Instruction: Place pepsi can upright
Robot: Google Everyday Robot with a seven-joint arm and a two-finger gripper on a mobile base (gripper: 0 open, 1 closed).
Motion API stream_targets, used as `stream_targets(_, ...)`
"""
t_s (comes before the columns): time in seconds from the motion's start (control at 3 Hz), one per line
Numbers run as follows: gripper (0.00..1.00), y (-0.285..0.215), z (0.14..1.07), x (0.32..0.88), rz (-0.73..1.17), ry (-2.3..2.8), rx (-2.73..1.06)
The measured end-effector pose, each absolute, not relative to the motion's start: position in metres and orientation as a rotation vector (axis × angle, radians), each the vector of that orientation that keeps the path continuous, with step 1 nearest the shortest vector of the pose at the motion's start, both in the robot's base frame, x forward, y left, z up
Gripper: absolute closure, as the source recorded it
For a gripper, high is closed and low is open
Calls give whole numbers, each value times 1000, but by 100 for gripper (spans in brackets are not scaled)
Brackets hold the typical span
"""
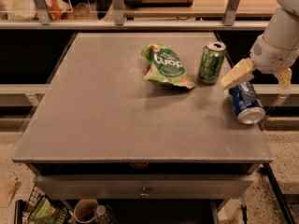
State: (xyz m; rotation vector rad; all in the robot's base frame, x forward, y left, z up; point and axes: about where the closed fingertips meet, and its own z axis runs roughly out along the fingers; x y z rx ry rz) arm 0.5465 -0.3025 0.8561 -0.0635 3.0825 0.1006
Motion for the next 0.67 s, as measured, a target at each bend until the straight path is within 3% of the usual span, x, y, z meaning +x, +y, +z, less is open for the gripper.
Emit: stream_targets(0.67, 0, -288, 840, 535, 145, 3116, -57)
